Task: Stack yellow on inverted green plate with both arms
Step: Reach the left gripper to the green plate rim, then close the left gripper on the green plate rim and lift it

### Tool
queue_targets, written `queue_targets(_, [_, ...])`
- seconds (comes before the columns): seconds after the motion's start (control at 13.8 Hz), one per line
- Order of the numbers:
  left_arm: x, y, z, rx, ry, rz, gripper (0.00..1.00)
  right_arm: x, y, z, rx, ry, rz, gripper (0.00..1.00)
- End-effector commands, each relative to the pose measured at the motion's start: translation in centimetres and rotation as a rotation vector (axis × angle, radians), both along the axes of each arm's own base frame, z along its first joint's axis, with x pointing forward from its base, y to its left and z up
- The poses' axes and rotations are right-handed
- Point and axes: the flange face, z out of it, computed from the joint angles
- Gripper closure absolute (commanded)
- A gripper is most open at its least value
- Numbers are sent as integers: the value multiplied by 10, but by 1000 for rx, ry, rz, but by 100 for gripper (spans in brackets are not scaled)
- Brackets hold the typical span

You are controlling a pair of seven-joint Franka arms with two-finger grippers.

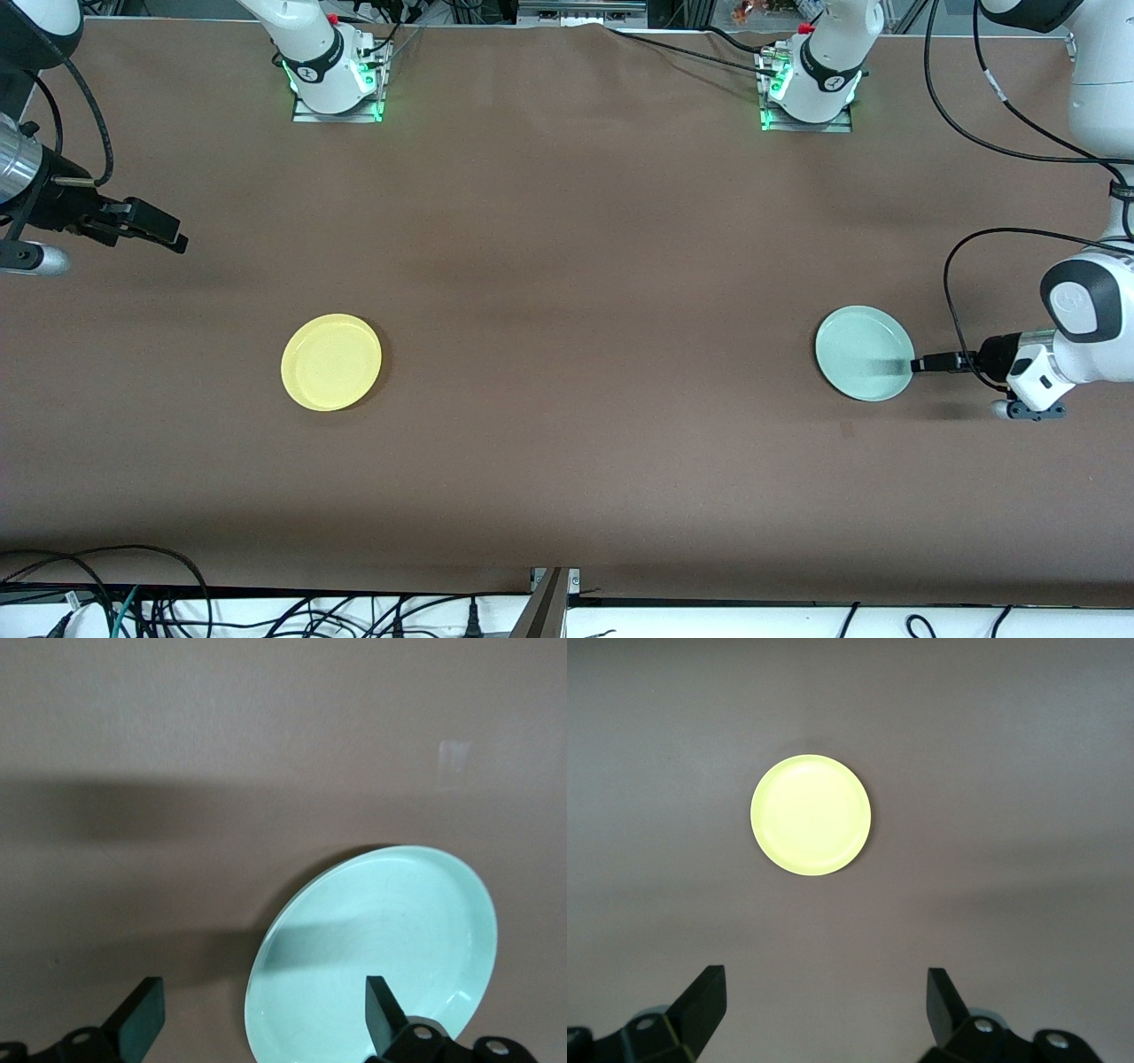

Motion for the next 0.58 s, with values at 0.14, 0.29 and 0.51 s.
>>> queue_targets(0.14, [-31, -3, -7, -38, 19, -5, 0, 2, -1, 2, -8, 9, -13, 0])
queue_targets(0.29, [-33, -4, -7, -35, 12, -3, 0, 3, -1, 3, -8, -2, -12, 0])
queue_targets(0.51, [-36, -10, -17, -31, 5, -4, 30, 4, -1, 4, -9, -5, -12, 0])
